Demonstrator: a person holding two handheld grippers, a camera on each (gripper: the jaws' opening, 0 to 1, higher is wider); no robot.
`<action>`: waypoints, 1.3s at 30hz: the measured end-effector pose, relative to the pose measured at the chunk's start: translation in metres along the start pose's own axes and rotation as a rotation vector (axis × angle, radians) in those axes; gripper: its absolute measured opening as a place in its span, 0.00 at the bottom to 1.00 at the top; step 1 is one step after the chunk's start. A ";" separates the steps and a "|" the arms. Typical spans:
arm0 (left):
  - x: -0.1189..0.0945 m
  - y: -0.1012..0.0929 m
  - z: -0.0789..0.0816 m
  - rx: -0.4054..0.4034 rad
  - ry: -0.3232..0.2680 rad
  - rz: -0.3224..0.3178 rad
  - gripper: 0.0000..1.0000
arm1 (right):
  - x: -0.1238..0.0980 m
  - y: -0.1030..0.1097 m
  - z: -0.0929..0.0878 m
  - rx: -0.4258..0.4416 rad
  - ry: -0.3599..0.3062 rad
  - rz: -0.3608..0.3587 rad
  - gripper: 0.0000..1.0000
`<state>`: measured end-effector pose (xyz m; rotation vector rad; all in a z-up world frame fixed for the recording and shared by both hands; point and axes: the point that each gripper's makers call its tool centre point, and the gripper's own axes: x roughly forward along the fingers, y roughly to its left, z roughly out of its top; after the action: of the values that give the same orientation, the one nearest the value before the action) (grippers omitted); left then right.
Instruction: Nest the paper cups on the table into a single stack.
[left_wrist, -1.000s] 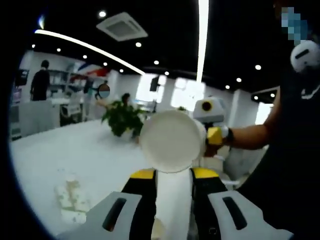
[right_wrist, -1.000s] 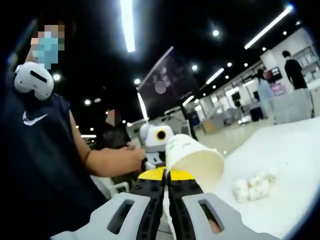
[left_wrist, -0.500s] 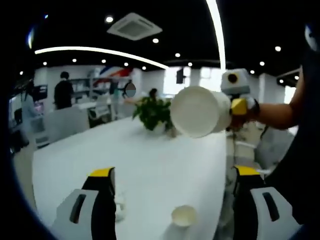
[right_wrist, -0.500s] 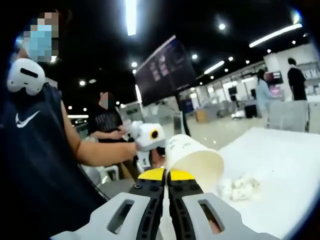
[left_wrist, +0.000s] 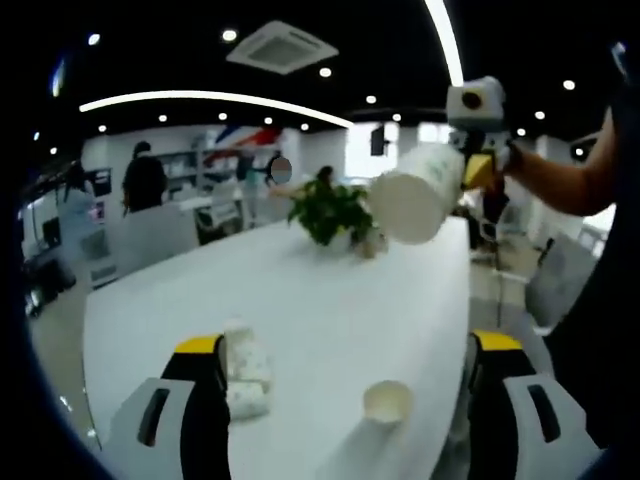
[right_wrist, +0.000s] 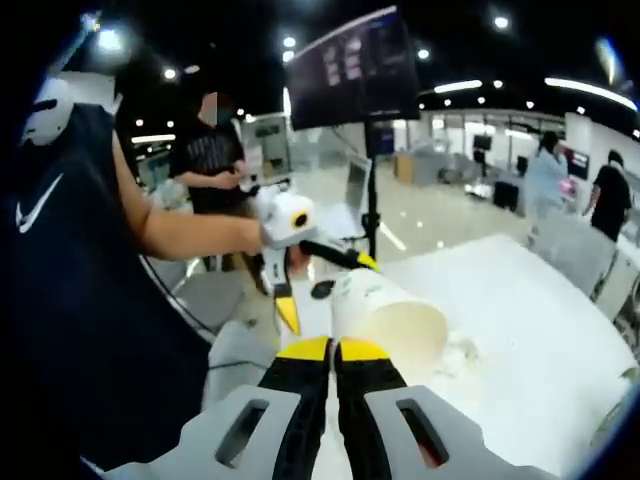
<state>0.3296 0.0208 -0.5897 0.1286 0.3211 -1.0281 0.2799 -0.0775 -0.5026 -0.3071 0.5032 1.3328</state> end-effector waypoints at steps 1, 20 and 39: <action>-0.001 0.001 -0.002 -0.001 0.003 0.005 0.99 | 0.000 0.000 -0.001 -0.006 0.026 -0.003 0.00; -0.030 0.027 -0.049 -0.032 0.063 0.129 0.99 | 0.013 -0.004 -0.014 -0.185 0.626 -0.012 0.00; -0.057 0.041 -0.067 -0.052 0.056 0.151 0.99 | 0.030 -0.001 0.003 -0.190 0.848 -0.053 0.00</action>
<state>0.3243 0.1059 -0.6364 0.1326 0.3834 -0.8672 0.2864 -0.0507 -0.5158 -1.0543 1.0622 1.1586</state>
